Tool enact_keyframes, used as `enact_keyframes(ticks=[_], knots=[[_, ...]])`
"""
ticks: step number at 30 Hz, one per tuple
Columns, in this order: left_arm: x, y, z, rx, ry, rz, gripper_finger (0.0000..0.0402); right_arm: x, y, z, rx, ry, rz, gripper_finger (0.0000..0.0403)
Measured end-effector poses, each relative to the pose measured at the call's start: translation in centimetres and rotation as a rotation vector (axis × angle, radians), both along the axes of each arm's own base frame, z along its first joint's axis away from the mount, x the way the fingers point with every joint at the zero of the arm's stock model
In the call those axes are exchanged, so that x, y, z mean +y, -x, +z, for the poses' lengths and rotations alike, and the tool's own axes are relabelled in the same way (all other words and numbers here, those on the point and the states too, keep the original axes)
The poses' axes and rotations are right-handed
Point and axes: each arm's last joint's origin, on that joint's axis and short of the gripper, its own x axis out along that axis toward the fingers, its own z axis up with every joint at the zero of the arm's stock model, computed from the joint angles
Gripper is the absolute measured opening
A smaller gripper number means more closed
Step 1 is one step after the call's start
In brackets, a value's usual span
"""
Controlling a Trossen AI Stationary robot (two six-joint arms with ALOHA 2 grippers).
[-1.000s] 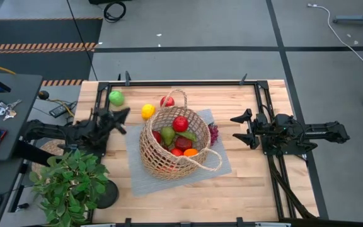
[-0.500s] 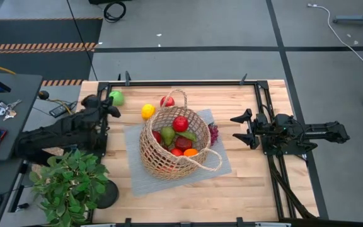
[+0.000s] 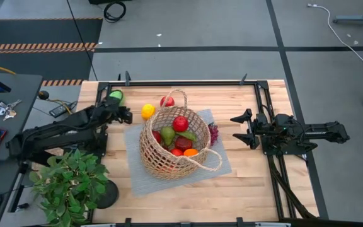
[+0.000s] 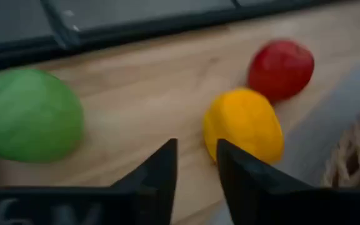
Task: Build produce basket
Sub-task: Put the yellow bell pepper into the basket
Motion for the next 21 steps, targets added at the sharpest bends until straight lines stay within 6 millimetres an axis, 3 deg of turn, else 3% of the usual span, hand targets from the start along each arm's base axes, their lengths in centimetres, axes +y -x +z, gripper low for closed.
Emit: enact_keyframes(ticks=[6, 12, 21], knots=[[1.8, -0.8, -1.2, 0.054, 0.107, -0.043, 0.0210, 0.0, 0.0, 0.0, 0.000, 0.000, 0.000, 0.0384], [3.8, -1.8, -0.5, 0.025, 0.184, -0.039, 0.0299, 0.0, 0.0, 0.0, 0.000, 0.000, 0.000, 0.0384], [6.1, -4.2, 0.9, 0.027, 0.245, -0.056, 0.0332, 0.0, 0.0, 0.0, 0.000, 0.000, -0.001, 0.0384]])
